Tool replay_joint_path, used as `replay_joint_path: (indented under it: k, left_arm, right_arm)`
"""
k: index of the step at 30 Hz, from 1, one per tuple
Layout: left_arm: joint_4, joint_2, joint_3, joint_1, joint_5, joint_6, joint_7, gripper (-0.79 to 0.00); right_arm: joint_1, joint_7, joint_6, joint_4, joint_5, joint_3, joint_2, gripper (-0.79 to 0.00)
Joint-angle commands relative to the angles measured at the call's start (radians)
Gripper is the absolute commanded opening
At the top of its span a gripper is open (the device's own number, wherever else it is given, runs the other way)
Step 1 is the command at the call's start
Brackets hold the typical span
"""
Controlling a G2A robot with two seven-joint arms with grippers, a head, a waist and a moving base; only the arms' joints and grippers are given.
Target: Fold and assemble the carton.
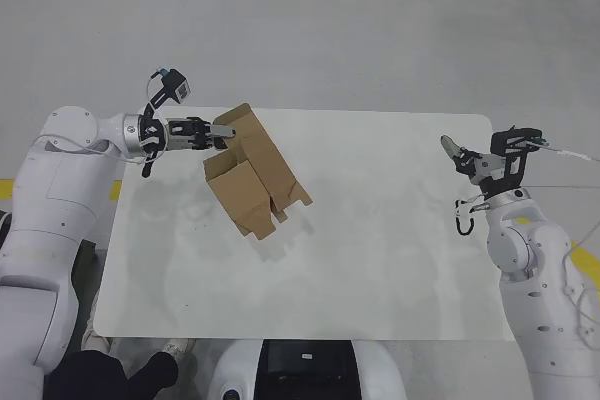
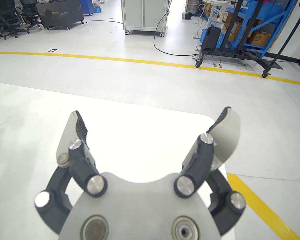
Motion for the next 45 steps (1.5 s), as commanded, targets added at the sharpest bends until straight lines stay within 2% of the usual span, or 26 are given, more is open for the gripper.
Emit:
replay_joint_path:
  k: [1, 5, 14, 18, 22, 26, 29, 34, 38, 45]
  left_arm:
    - [-0.005, 0.000, 0.001, 0.009, 0.004, 0.006, 0.017, -0.785]
    - [-0.051, 0.004, -0.003, 0.043, 0.024, 0.025, 0.048, -0.785]
    - [-0.095, -0.004, 0.017, 0.062, 0.046, 0.023, 0.017, -0.785]
    - [-0.089, -0.022, 0.049, 0.055, 0.033, 0.026, -0.018, -0.785]
    - [-0.085, -0.049, 0.094, 0.026, 0.028, 0.033, -0.032, -0.785]
    - [-0.105, -0.074, 0.148, -0.002, 0.057, 0.025, -0.025, -0.785]
    - [-0.103, -0.086, 0.179, -0.017, 0.058, 0.026, -0.026, -0.785]
    - [-0.085, -0.107, 0.223, -0.036, 0.032, 0.036, -0.036, -0.785]
    - [-0.085, -0.107, 0.223, -0.036, 0.032, 0.036, -0.036, -0.785]
    - [-0.085, -0.107, 0.223, -0.036, 0.032, 0.036, -0.036, -0.785]
  right_arm:
    - [-0.007, 0.017, -0.019, -0.006, 0.011, 0.004, 0.001, 0.000]
    - [-0.012, 0.092, -0.109, -0.023, 0.057, 0.005, 0.005, 0.000]
    - [0.038, 0.331, -0.314, 0.020, 0.428, -0.035, 0.004, 0.000]
    - [0.076, 0.462, -0.309, 0.037, 0.555, -0.080, 0.001, 0.000]
    - [0.092, 0.532, -0.335, 0.018, 0.618, -0.120, 0.000, 0.000]
    - [0.113, 0.617, -0.313, 0.038, 0.707, -0.162, -0.003, 0.000]
    - [0.138, 0.710, -0.308, 0.077, 0.872, -0.199, -0.008, 0.000]
    - [0.184, 0.830, -0.319, 0.124, 1.009, -0.247, -0.011, 0.000]
    - [0.226, 0.915, -0.342, 0.171, 1.122, -0.287, -0.015, 0.000]
    - [0.226, 0.915, -0.342, 0.171, 1.122, -0.287, -0.015, 0.000]
